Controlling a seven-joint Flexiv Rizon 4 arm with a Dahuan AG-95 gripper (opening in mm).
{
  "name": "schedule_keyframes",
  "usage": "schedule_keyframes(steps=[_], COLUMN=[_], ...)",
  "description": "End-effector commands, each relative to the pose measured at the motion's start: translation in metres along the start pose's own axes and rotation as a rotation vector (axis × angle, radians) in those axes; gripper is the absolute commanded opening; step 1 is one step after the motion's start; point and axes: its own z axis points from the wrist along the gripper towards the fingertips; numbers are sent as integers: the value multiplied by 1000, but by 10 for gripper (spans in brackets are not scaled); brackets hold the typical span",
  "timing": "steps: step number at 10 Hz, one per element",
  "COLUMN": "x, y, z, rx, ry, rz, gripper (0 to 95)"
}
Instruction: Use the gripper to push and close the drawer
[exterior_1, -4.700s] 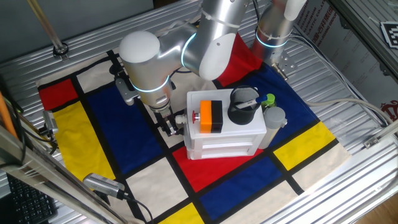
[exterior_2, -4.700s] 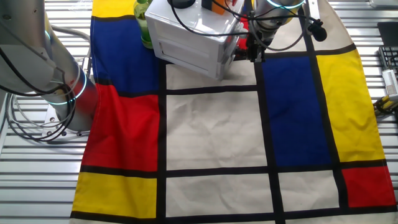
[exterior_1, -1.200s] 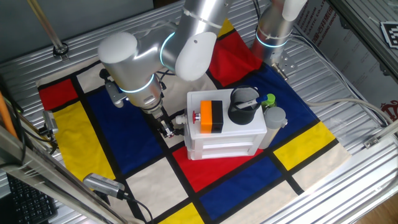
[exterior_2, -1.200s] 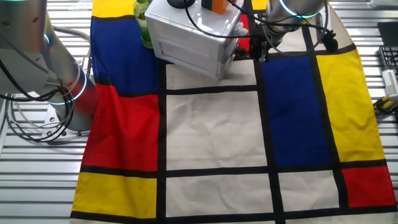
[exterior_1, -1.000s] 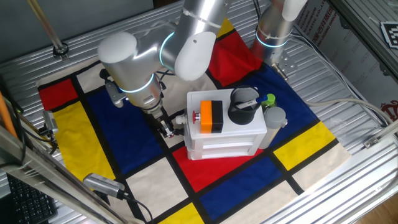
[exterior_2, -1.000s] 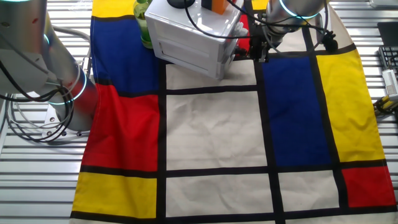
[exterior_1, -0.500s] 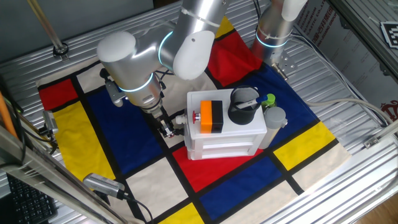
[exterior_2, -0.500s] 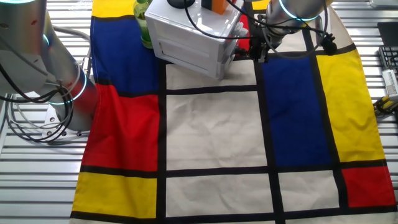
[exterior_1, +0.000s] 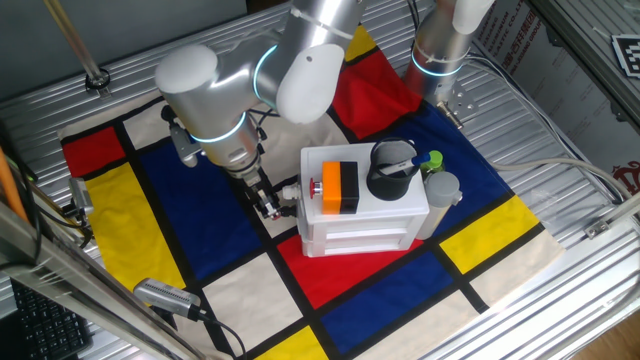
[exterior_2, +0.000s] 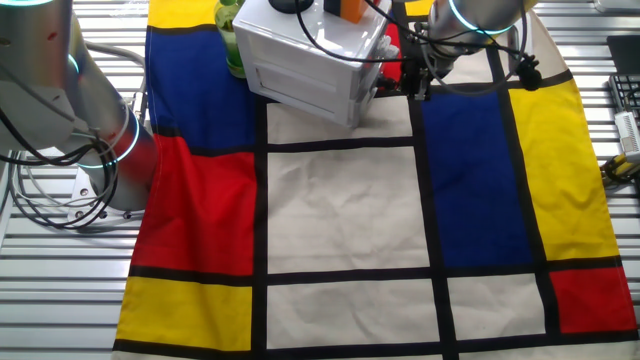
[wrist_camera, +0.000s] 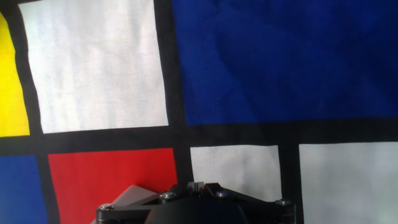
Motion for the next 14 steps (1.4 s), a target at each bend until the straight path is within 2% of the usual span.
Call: schedule_keyframes(steps=[1,6,14], x=[0,2,4], y=[0,-2,-4], z=[0,1,2], rx=[1,-18,-8], ry=[1,-2,3], rz=[3,14,4], gripper=[0,0,0])
